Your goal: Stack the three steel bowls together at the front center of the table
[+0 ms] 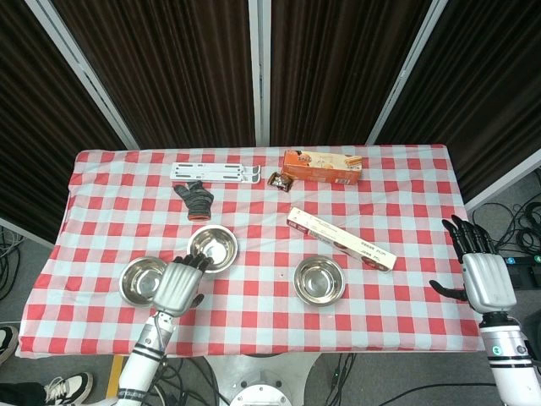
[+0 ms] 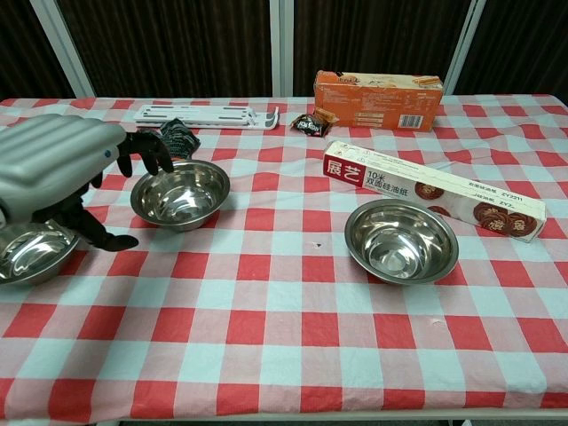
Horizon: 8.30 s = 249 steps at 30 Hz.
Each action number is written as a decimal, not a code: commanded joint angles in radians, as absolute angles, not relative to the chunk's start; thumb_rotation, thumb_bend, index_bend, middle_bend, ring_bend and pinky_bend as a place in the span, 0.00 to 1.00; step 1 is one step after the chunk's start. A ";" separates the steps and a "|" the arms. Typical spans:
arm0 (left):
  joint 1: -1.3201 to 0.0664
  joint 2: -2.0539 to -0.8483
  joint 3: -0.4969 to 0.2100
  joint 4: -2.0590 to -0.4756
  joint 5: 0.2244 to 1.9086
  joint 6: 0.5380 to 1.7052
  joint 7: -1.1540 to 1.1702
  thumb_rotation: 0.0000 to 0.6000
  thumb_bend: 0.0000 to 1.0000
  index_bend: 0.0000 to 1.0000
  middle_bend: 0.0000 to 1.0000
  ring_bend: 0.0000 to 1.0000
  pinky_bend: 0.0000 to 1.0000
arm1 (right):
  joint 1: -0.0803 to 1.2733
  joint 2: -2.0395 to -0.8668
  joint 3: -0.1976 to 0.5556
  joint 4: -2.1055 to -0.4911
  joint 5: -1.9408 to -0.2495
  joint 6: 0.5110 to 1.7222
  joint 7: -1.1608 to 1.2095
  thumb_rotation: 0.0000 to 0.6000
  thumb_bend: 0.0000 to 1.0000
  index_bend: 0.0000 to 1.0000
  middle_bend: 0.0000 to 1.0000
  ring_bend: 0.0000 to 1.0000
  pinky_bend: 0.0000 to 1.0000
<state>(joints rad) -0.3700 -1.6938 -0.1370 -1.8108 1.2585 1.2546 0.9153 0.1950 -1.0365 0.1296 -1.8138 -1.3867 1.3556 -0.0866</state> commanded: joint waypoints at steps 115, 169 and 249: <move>-0.611 -1.958 -0.038 -1.439 1.251 1.221 1.073 1.00 0.27 0.58 0.69 0.63 0.70 | 0.183 -1.027 0.130 -1.689 -1.377 1.339 0.092 1.00 0.04 0.00 0.00 0.00 0.00; -0.237 -1.593 0.066 -1.548 1.307 1.437 0.691 1.00 0.17 0.48 0.56 0.48 0.58 | 0.192 -1.031 0.113 -1.757 -1.375 1.329 -0.028 1.00 0.04 0.00 0.00 0.00 0.00; -0.551 -1.838 -0.101 -1.669 1.269 1.171 1.207 1.00 0.39 0.71 0.77 0.68 0.79 | 0.176 -1.015 0.127 -1.768 -1.398 1.368 0.077 1.00 0.04 0.00 0.00 0.00 0.00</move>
